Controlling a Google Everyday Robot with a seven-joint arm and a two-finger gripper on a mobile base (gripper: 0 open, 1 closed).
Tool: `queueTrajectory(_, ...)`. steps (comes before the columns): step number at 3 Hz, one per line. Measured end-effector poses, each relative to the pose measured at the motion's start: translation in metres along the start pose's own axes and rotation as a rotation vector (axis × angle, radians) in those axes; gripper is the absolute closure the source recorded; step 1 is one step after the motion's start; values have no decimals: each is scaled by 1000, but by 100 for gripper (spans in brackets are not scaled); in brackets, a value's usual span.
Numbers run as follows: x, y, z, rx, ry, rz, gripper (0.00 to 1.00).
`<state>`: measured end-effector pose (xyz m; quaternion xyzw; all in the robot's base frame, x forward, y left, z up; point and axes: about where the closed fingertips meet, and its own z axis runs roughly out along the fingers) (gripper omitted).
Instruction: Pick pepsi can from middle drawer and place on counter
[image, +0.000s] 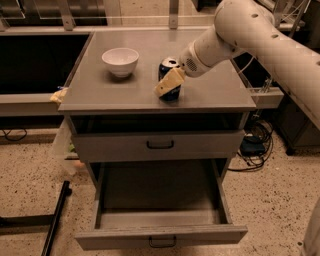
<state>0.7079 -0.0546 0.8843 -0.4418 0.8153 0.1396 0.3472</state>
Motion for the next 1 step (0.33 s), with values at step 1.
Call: queueTrajectory(1, 0, 0, 0, 0, 0, 0, 0)
